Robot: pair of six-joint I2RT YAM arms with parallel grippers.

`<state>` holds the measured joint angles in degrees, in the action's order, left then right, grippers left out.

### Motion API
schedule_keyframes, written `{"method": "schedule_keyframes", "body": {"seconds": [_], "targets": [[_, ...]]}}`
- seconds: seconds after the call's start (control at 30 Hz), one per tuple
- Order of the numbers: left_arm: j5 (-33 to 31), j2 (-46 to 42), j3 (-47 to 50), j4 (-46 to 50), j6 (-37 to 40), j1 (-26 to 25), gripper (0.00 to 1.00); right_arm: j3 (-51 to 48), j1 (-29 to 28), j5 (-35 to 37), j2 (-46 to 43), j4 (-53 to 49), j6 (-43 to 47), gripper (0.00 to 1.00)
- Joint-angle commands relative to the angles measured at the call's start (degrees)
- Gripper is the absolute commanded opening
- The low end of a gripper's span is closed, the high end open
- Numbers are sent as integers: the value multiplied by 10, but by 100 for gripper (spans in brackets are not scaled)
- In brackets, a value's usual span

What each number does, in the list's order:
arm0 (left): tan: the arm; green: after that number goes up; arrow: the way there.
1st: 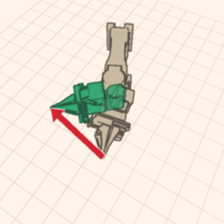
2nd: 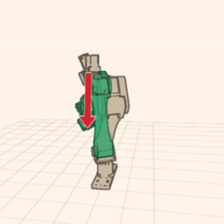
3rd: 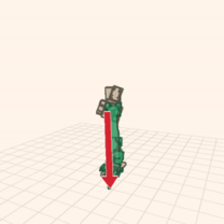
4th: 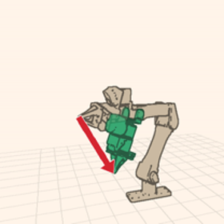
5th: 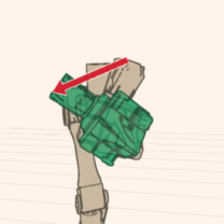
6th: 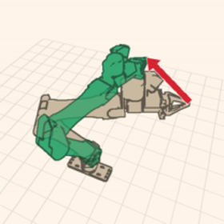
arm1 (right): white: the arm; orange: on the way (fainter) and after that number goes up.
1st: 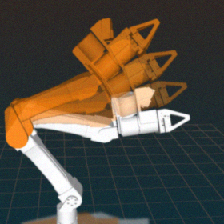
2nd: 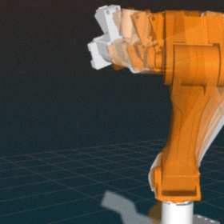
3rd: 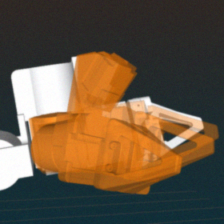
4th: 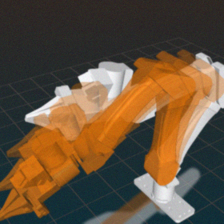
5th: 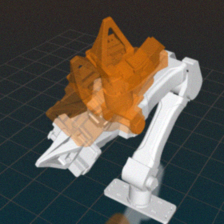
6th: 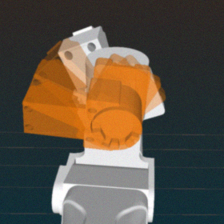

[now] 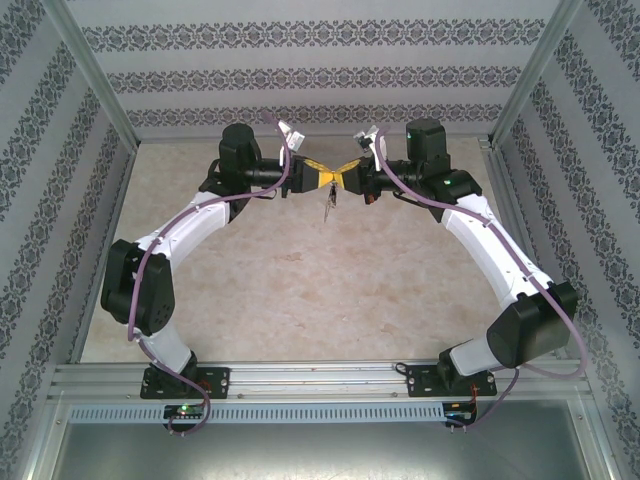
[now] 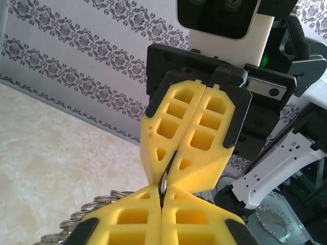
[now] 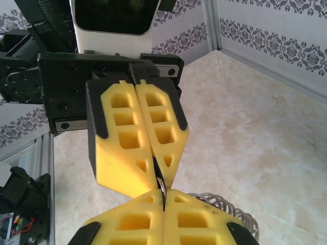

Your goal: Put the keys on the keyring

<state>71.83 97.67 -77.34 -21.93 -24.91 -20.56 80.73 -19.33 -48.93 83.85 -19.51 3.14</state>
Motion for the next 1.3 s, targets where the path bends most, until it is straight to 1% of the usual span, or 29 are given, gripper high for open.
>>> {"method": "schedule_keyframes", "body": {"seconds": [0.0,0.17,0.2,0.3,0.37,0.43,0.67,0.8,0.87,1.0,1.27], "targets": [[13,-18,9,-41,-12,-3,0,-2,-6,-18,3,25,-3,0],[-9,-25,31,-104,-42,-3,0,-4,-7,-19,0,29,-10,1],[-19,-28,37,-117,-47,-3,0,-5,-7,-15,-2,29,-12,10],[-45,-39,56,-153,-55,-3,0,-18,-2,-3,-17,39,-21,32],[-54,-46,64,-168,-59,-3,0,-33,6,6,-36,49,-30,36],[-61,-52,69,-181,-65,-3,0,-61,14,14,-61,82,-53,40],[-79,-73,88,-205,-77,-3,0,-183,14,50,-132,183,-115,42],[-86,-84,94,-205,-74,-3,0,-232,-10,81,-150,227,-134,45],[-85,-87,94,-201,-72,-3,0,-238,-26,97,-151,233,-134,45],[-82,-89,98,-208,-82,-3,0,-227,-52,101,-138,229,-129,44],[-79,-91,107,-225,-93,-3,0,-193,-76,115,-119,226,-123,44]]}}
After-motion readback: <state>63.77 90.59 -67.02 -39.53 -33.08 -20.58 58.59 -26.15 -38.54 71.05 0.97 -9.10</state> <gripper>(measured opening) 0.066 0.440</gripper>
